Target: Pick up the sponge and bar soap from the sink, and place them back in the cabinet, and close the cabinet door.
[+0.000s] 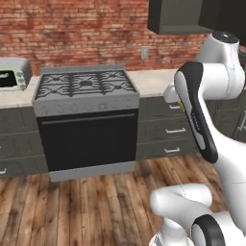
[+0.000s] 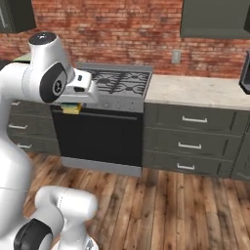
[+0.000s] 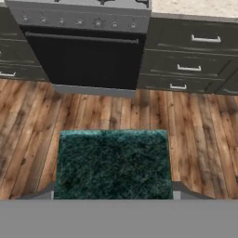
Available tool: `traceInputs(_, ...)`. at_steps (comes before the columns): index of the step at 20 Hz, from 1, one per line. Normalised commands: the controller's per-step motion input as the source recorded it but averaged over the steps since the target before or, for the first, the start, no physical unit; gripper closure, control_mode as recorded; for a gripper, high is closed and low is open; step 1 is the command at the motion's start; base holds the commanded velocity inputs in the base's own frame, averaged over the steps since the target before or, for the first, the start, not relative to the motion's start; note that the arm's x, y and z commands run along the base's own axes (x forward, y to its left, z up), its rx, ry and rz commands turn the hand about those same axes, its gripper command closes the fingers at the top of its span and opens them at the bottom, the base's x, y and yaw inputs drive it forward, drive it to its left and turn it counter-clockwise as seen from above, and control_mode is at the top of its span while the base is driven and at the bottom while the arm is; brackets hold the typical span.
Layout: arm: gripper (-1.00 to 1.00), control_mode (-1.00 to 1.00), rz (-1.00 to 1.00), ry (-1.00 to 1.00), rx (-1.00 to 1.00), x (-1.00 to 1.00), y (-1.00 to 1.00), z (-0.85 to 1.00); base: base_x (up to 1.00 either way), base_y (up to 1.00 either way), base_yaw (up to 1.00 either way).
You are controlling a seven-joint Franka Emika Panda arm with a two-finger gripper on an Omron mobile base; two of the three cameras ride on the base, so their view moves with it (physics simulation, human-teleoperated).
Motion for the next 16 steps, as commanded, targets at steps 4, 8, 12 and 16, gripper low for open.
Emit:
traceInputs(4, 1.00, 1.00, 0.00, 0.00, 0.00, 0.00, 0.00, 0.00, 0.18, -0.46, -0.02)
traceInputs(8, 1.00, 1.00, 0.00, 0.00, 0.00, 0.00, 0.00, 0.00, 0.11, -0.66, 0.00)
traceInputs(12, 1.00, 1.00, 0.00, 0.00, 0.00, 0.00, 0.00, 0.00, 0.23, -0.63, 0.00)
traceInputs(16, 1.00, 1.00, 0.00, 0.00, 0.00, 0.00, 0.00, 0.00, 0.37, -0.61, 0.00)
